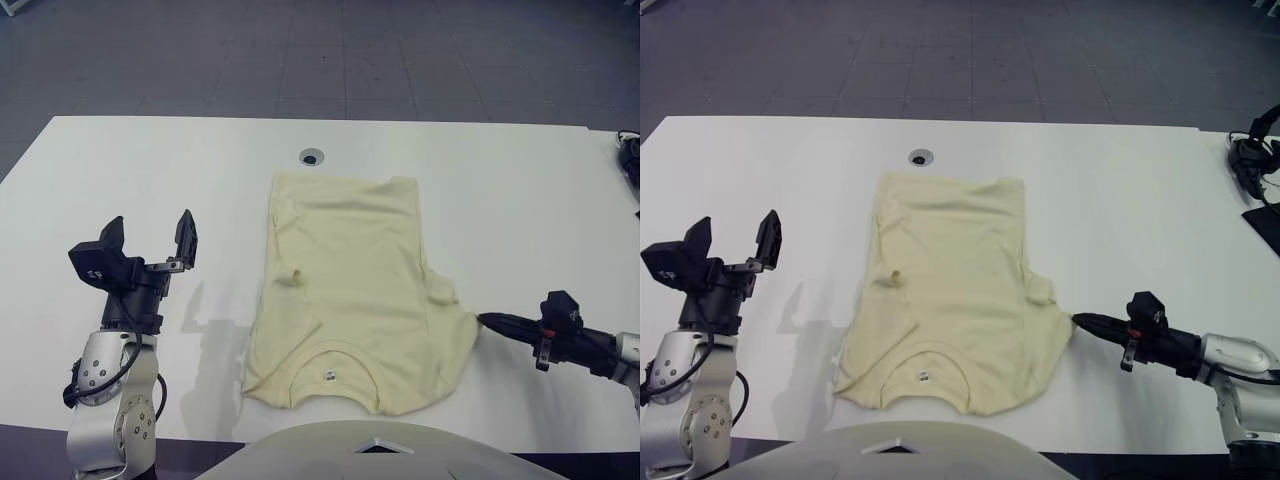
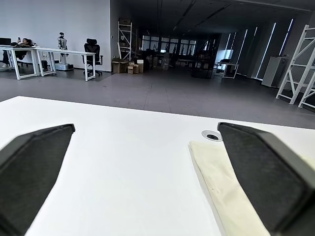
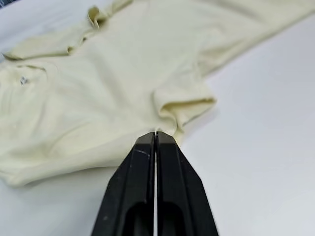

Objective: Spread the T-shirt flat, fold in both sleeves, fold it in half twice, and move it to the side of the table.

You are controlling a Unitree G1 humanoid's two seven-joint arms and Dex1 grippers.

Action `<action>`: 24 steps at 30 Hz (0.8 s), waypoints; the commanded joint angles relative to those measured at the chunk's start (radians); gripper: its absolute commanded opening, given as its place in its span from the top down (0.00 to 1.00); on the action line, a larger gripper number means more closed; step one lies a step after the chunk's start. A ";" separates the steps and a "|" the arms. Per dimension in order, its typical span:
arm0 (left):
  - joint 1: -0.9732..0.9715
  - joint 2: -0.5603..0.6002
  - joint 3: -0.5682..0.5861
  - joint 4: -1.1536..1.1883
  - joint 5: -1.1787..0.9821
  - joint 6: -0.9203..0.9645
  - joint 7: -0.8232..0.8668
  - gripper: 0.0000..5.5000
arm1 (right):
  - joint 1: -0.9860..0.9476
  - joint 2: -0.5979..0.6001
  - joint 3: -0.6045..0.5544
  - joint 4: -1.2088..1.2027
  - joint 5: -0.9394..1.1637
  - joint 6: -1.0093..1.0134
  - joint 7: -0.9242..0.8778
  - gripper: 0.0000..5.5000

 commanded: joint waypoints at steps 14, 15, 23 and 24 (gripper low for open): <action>-0.002 -0.031 -0.028 0.020 0.033 -0.016 -0.007 0.02 | -0.108 0.113 0.240 -0.256 -0.069 -0.020 -0.083 1.00; -0.002 -0.031 -0.030 0.021 0.034 -0.018 -0.008 0.02 | -0.118 0.123 0.262 -0.259 -0.080 -0.026 -0.088 1.00; 0.005 -0.032 -0.036 0.026 0.039 -0.024 -0.015 0.02 | -0.141 0.167 0.407 -0.261 -0.161 -0.055 -0.107 1.00; 0.007 -0.033 -0.035 0.027 0.039 -0.024 -0.017 0.02 | -0.141 0.170 0.421 -0.266 -0.163 -0.055 -0.108 1.00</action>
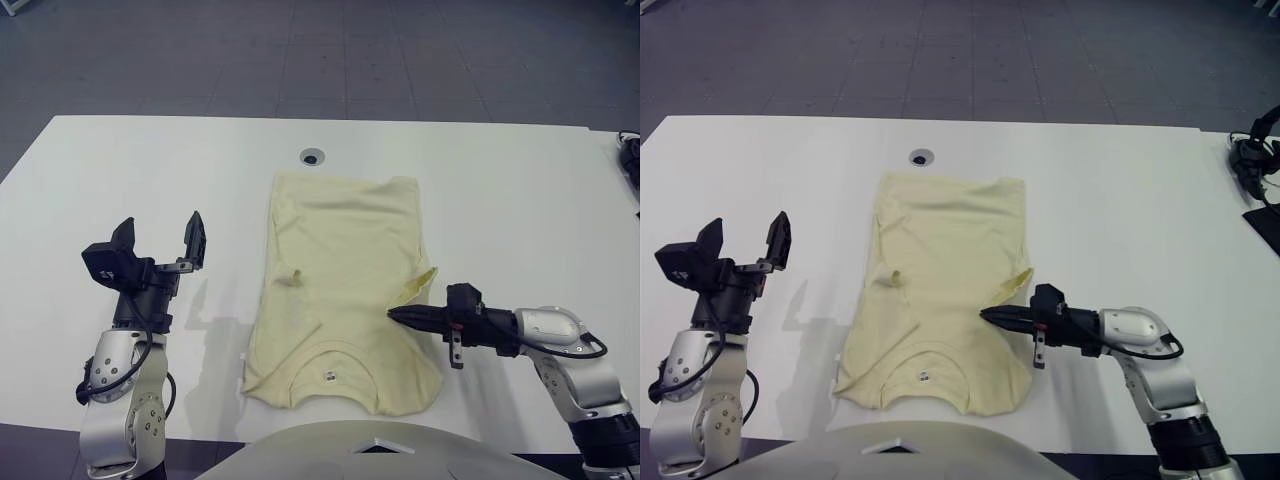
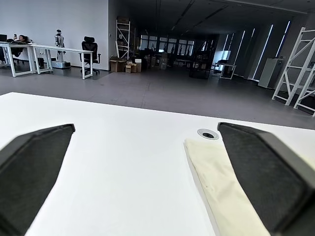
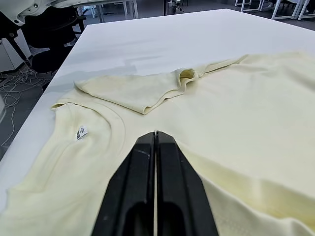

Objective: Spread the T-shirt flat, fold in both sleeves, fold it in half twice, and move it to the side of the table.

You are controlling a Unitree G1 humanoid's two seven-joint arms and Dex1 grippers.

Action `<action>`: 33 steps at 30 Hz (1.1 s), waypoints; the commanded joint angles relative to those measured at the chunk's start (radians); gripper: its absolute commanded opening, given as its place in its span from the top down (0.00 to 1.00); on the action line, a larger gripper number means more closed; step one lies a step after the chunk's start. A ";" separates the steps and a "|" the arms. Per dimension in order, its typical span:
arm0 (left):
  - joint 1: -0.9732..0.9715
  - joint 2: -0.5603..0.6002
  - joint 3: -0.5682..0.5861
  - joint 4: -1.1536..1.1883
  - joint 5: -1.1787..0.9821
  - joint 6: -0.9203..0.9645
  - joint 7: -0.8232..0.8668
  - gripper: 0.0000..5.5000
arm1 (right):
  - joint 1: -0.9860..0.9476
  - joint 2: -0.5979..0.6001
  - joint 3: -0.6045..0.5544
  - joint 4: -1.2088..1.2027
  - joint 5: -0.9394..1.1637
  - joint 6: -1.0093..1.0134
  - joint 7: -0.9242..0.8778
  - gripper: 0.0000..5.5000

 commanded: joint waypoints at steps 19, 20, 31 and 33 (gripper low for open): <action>0.025 0.007 -0.033 0.003 0.024 -0.016 -0.027 0.02 | -0.002 0.034 0.055 -0.043 0.092 0.037 -0.026 0.89; 0.024 0.008 -0.033 0.004 0.024 -0.017 -0.030 0.02 | 0.001 0.034 0.049 -0.051 0.115 0.052 -0.024 0.85; 0.062 0.337 -0.054 0.120 0.566 -0.376 -0.148 0.02 | 0.023 0.064 -0.235 -0.006 0.107 -0.138 -0.155 0.52; 0.117 0.488 -0.071 0.203 0.834 -0.580 -0.130 0.02 | 0.053 0.042 -0.270 0.085 -0.056 -0.401 -0.141 0.46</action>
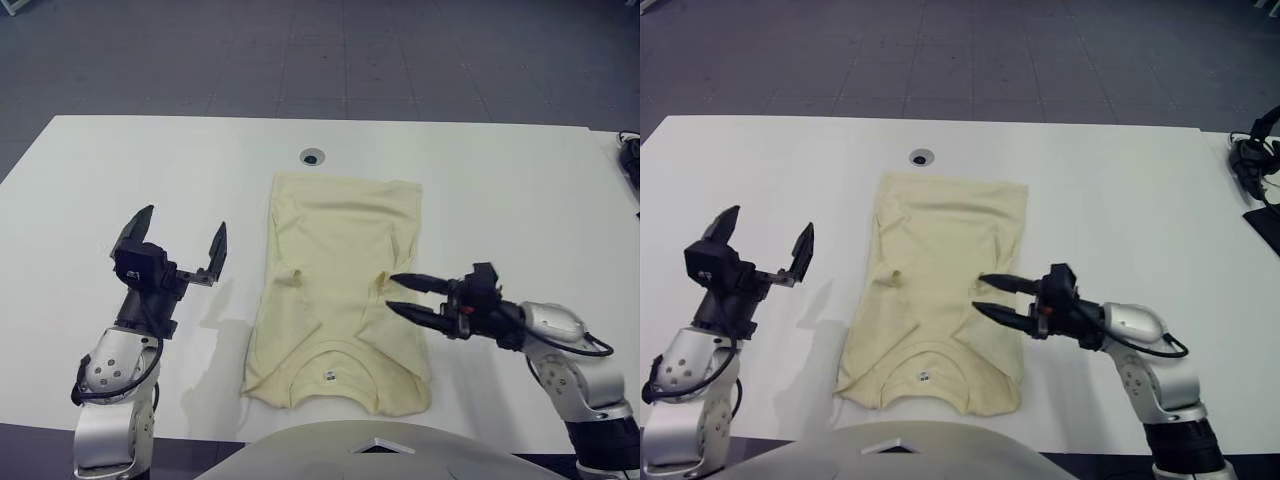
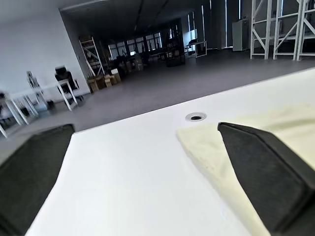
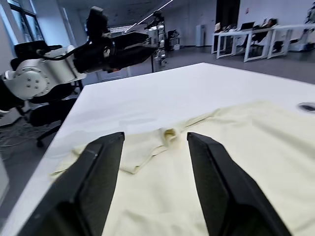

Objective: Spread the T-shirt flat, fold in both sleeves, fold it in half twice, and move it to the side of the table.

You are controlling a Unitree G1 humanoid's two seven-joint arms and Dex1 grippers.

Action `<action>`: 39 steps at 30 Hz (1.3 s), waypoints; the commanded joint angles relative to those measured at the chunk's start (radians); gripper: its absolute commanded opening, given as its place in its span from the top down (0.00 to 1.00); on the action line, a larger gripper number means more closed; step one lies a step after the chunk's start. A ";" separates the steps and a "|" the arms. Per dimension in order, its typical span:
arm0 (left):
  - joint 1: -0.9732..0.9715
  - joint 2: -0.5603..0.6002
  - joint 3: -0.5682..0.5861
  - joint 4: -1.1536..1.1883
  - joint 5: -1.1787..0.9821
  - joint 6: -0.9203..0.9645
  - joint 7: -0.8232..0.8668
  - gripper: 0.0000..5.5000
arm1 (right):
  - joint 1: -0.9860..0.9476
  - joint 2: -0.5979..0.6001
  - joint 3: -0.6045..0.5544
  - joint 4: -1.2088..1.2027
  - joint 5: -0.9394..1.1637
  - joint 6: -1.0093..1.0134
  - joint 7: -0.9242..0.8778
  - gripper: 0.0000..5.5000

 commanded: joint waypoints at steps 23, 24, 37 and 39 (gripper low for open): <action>0.322 0.571 -0.151 0.175 0.753 -0.812 -0.152 0.02 | 0.060 -0.239 0.073 0.688 -0.842 -1.717 -0.111 0.02; 0.317 0.570 -0.165 0.174 0.756 -0.811 -0.157 0.02 | 0.054 -0.242 0.084 0.691 -0.858 -1.718 -0.131 0.02; 0.234 0.568 -0.210 0.183 0.818 -0.755 -0.184 0.44 | 0.022 -0.254 0.214 0.624 -0.943 -1.598 -0.346 0.38; 0.232 0.569 -0.214 0.188 0.819 -0.754 -0.183 0.50 | 0.022 -0.263 0.233 0.622 -0.946 -1.573 -0.369 0.43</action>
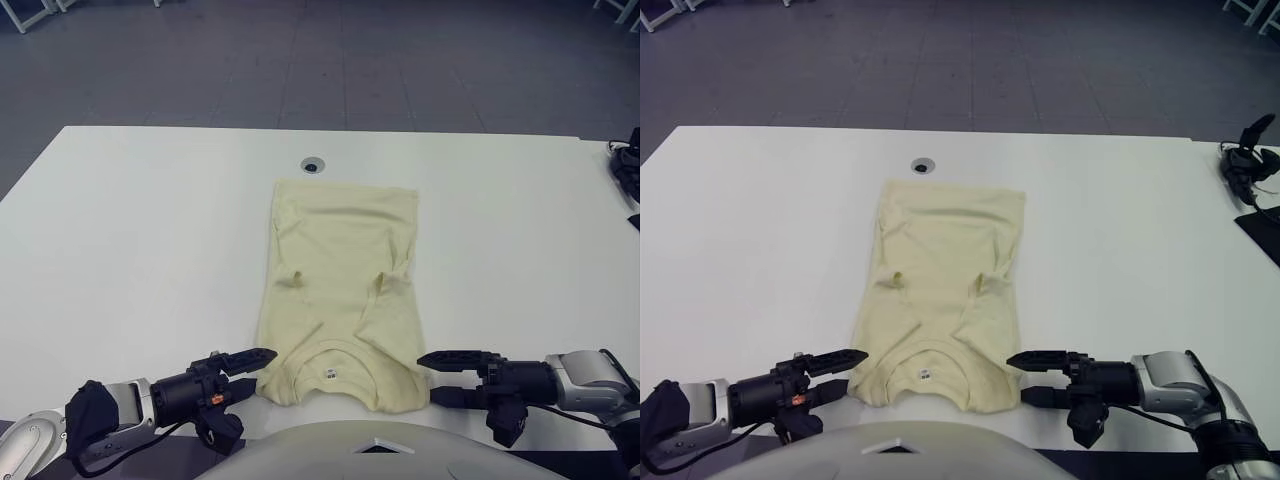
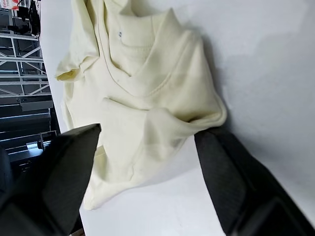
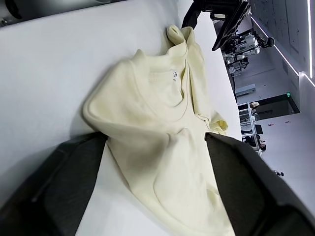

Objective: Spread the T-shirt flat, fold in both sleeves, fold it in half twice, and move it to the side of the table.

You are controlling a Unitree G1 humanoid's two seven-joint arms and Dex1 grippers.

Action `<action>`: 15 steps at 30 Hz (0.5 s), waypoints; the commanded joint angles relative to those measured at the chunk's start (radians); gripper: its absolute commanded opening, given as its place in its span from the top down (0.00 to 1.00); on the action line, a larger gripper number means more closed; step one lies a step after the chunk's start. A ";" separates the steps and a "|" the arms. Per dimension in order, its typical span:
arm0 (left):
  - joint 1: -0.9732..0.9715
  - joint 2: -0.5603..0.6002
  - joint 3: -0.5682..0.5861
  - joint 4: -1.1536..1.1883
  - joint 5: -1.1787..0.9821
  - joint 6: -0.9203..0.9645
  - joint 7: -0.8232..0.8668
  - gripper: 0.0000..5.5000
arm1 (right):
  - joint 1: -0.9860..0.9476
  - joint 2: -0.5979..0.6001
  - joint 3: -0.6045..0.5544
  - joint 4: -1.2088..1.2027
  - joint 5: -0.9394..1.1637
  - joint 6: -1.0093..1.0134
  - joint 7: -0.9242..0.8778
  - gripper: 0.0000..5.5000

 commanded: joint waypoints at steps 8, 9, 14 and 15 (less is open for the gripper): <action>0.011 0.024 -0.029 0.054 0.011 0.032 -0.053 0.77 | -0.001 -0.068 0.136 -0.018 0.048 0.174 -0.081 0.68; 0.014 0.023 -0.030 0.056 0.003 0.034 -0.056 0.77 | 0.000 -0.073 0.148 -0.017 0.068 0.191 -0.084 0.69; 0.021 0.019 -0.032 0.061 -0.011 0.038 -0.064 0.93 | -0.005 -0.094 0.191 -0.006 0.136 0.250 -0.085 0.84; 0.020 0.017 -0.033 0.061 -0.013 0.039 -0.065 0.96 | -0.006 -0.099 0.196 -0.006 0.145 0.256 -0.084 0.86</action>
